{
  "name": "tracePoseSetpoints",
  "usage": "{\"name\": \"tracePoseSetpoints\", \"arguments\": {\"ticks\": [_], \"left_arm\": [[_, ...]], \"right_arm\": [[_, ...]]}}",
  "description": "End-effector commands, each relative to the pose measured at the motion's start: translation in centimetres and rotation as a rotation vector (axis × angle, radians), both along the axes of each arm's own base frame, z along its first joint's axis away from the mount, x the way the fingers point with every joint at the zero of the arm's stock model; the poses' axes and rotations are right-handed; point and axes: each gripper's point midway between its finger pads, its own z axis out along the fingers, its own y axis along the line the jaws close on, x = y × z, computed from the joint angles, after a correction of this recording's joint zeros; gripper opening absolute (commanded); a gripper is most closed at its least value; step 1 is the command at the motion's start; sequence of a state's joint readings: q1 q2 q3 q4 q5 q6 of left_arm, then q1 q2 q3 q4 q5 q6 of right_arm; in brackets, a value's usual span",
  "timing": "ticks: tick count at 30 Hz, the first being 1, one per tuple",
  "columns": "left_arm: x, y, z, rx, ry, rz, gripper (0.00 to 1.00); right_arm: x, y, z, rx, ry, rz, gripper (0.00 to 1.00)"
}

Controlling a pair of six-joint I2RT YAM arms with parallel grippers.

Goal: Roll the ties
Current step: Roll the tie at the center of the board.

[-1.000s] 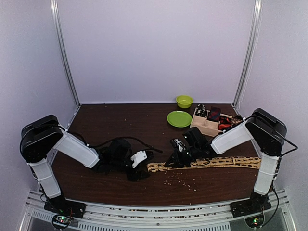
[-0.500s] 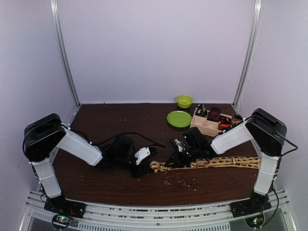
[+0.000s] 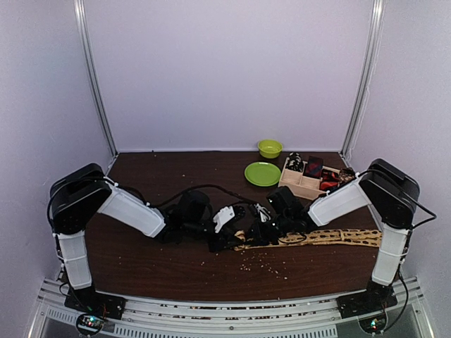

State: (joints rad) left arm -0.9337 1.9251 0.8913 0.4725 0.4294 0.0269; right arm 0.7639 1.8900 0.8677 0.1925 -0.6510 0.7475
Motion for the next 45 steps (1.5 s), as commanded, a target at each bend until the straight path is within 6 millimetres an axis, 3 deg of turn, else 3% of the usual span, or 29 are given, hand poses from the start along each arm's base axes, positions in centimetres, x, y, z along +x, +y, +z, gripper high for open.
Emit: {"name": "tracePoseSetpoints", "arguments": {"ticks": [1, 6, 11, 18, 28, 40, 45], "left_arm": [[-0.1, -1.5, -1.2, -0.007, 0.025, -0.036, 0.37], [-0.4, -0.9, -3.5, 0.071, 0.035, -0.052, 0.35], [-1.0, 0.3, -5.0, 0.150, 0.047, -0.066, 0.31], [-1.6, 1.2, -6.4, 0.199, 0.081, -0.070, 0.28], [-1.7, 1.4, -6.7, 0.225, 0.085, -0.073, 0.28], [-2.2, 2.0, -7.4, 0.243, 0.105, -0.073, 0.29], [-2.1, 2.0, -7.4, 0.238, 0.107, -0.071, 0.29]], "right_arm": [[-1.5, -2.0, -4.0, -0.145, 0.070, -0.024, 0.00], [-1.6, -1.8, -3.4, -0.112, 0.073, -0.030, 0.00], [-1.3, -1.3, -1.4, -0.052, 0.053, -0.033, 0.00], [-0.7, -2.4, 1.6, 0.031, 0.027, -0.062, 0.13], [-0.2, -2.6, 4.6, 0.125, 0.009, -0.079, 0.34], [0.7, -0.5, 5.4, 0.208, 0.043, -0.091, 0.41], [0.6, -0.1, 4.6, 0.190, 0.056, -0.090, 0.40]]}}
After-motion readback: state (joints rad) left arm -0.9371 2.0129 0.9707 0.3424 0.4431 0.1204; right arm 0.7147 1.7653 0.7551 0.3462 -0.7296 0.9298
